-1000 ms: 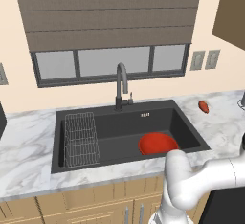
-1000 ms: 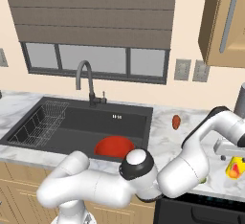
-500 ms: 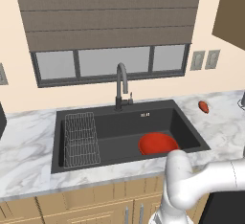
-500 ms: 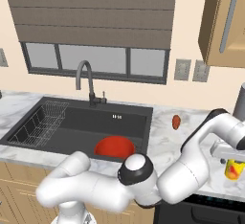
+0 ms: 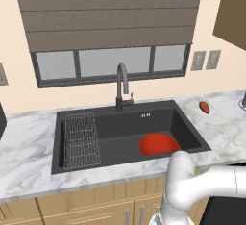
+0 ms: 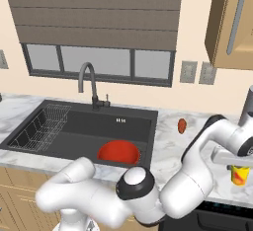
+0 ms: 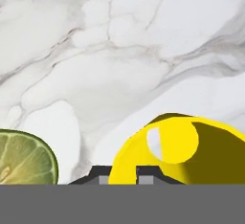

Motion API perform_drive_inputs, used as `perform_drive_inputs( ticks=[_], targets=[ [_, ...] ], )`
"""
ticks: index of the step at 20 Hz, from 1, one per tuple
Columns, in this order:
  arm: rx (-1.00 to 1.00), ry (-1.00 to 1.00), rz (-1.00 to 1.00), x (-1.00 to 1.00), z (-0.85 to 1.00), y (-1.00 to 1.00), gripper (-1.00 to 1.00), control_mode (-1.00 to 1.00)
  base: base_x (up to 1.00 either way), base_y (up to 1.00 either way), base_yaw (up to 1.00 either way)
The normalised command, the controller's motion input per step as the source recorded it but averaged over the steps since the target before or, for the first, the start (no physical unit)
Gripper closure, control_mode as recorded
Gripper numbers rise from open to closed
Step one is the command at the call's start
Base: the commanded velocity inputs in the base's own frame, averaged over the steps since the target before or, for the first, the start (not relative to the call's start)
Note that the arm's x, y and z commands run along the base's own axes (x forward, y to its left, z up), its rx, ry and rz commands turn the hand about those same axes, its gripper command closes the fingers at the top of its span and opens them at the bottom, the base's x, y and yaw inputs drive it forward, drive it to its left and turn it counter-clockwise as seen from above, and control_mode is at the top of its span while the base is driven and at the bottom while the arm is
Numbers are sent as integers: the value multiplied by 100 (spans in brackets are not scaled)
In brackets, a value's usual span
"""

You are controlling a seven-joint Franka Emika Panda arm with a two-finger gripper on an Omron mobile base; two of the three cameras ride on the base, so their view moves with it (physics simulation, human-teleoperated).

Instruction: Remove the sweet potato and lemon wedge from the sink. Then move the bowl and cup from the counter to the sink for washing.

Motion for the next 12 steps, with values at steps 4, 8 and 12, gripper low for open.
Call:
perform_drive_inputs(
  ticks=[4,8,12],
  targets=[
    [-14,-1,0,-1,-5,5,100,-100,0,0,0],
    [-12,-2,0,-2,23,1,100,-100,0,0,0],
    [-11,0,0,-12,35,9,100,-100,0,0,0]
  ],
)
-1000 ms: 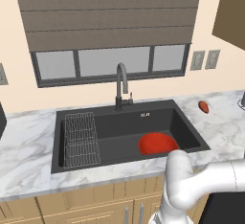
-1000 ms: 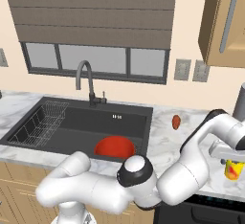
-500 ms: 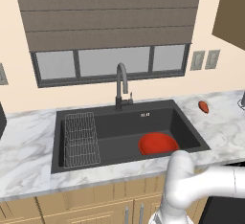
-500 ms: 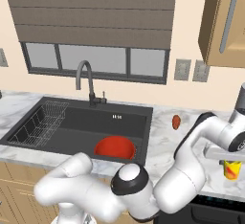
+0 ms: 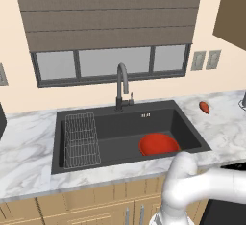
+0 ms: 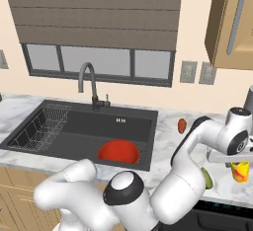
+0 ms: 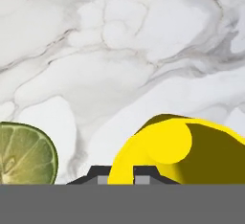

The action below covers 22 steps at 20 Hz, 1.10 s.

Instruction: Remove the sweet potato and lemon wedge from the sink. Then move the bowl and cup from the counter to the sink for washing.

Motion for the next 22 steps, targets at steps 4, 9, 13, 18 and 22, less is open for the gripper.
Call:
perform_drive_inputs(
  ticks=[4,9,13,18,22],
  targets=[
    [-10,0,0,-14,39,12,100,-100,0,0,0],
    [-5,3,0,-10,39,23,100,-100,0,0,0],
    [-1,0,0,-5,36,36,100,-100,0,0,0],
    [0,0,0,-5,26,42,100,-100,0,0,0],
    [0,0,3,-8,25,42,100,-100,0,0,0]
  ],
)
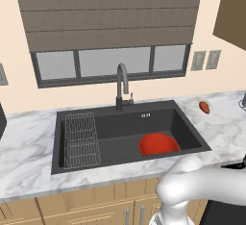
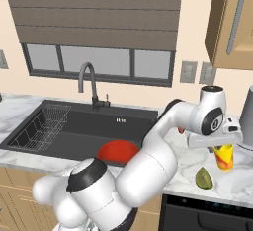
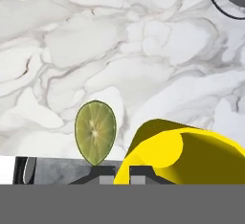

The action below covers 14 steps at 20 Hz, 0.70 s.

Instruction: Remove the sweet potato and lemon wedge from the sink. Then move the bowl and cup from the counter to the sink for washing.

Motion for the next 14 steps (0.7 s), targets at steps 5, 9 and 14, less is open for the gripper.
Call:
perform_drive_inputs(
  ticks=[5,9,14],
  targets=[
    [0,0,5,-4,26,39,100,-100,0,0,0],
    [0,0,5,-2,28,44,100,-100,0,0,0],
    [0,1,7,-4,26,46,100,-100,0,0,0]
  ],
)
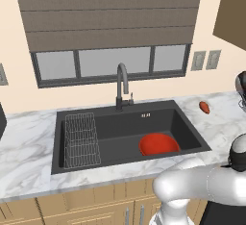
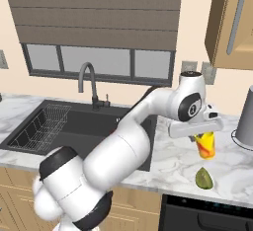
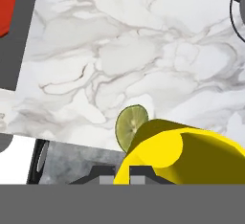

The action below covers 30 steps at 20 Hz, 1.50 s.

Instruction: Remove the sweet potato and lemon wedge from the sink. Then move the bowl and cup from the counter to the sink for washing.

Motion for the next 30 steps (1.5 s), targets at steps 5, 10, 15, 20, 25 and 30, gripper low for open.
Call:
perform_drive_inputs(
  ticks=[5,10,15,20,25,30],
  targets=[
    [0,0,9,-8,18,41,100,-100,0,0,0],
    [0,0,9,-9,5,52,100,-100,0,0,0],
    [0,-1,9,-3,0,53,100,-100,0,0,0],
    [0,-1,7,0,2,51,100,-100,0,0,0],
    [1,-2,4,0,4,47,100,-100,0,0,0],
    [1,0,1,-8,1,35,100,-100,0,0,0]
  ],
)
